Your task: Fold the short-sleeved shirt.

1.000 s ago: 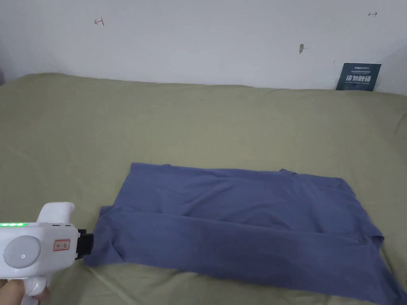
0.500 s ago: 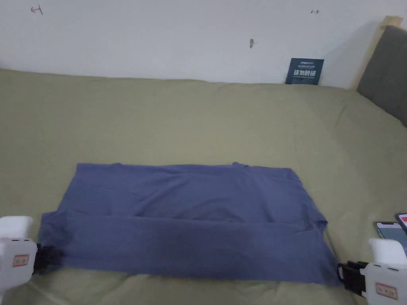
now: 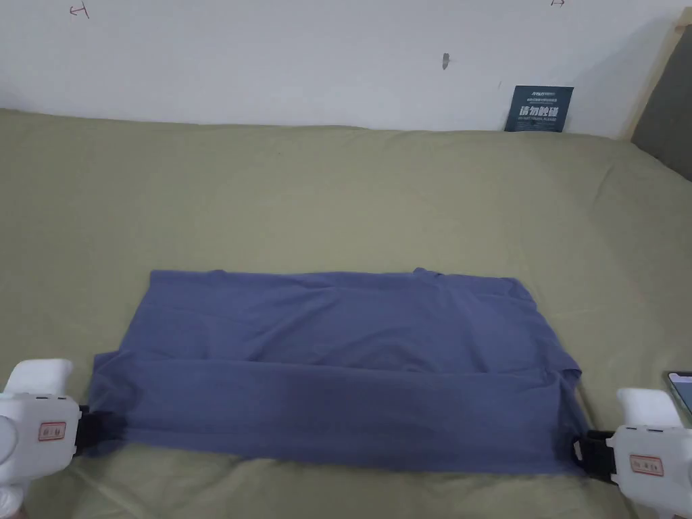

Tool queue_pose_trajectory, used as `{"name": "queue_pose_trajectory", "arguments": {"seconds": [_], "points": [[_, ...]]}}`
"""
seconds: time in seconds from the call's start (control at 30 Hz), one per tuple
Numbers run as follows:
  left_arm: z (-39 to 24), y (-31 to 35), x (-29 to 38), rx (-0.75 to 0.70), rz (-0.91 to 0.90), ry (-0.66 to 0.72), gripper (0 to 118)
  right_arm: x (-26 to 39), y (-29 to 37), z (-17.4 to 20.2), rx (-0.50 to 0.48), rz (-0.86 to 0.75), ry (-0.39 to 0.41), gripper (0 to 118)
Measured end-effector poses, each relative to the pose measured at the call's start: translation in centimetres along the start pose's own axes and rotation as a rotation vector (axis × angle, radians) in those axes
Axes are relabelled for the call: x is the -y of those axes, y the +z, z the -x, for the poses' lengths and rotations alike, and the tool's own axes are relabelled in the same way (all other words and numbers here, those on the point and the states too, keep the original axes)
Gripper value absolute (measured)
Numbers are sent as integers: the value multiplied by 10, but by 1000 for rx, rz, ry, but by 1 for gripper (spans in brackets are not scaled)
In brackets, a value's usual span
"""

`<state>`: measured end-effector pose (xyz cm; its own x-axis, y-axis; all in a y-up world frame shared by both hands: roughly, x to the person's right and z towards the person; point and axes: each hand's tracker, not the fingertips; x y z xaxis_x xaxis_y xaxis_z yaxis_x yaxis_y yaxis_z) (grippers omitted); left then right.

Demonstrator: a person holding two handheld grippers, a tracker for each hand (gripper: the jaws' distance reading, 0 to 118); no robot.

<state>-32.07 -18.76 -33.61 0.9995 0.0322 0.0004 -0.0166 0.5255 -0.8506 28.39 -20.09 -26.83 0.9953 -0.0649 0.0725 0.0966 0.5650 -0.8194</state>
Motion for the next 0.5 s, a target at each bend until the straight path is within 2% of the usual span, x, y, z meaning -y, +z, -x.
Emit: {"name": "queue_pose_trajectory", "arguments": {"seconds": [0.3, 0.37, 0.5], "points": [[9, 39, 20, 7, -48, 2, 2, 11, 42, 0, -24, -42, -10, 9], [12, 51, 31, 7, -53, -8, 2, 18, 55, -1, -26, -43, 12, 9], [18, 76, 63, 27, -48, -2, 2, 43, 79, -4, -47, -44, -1, 9]]}}
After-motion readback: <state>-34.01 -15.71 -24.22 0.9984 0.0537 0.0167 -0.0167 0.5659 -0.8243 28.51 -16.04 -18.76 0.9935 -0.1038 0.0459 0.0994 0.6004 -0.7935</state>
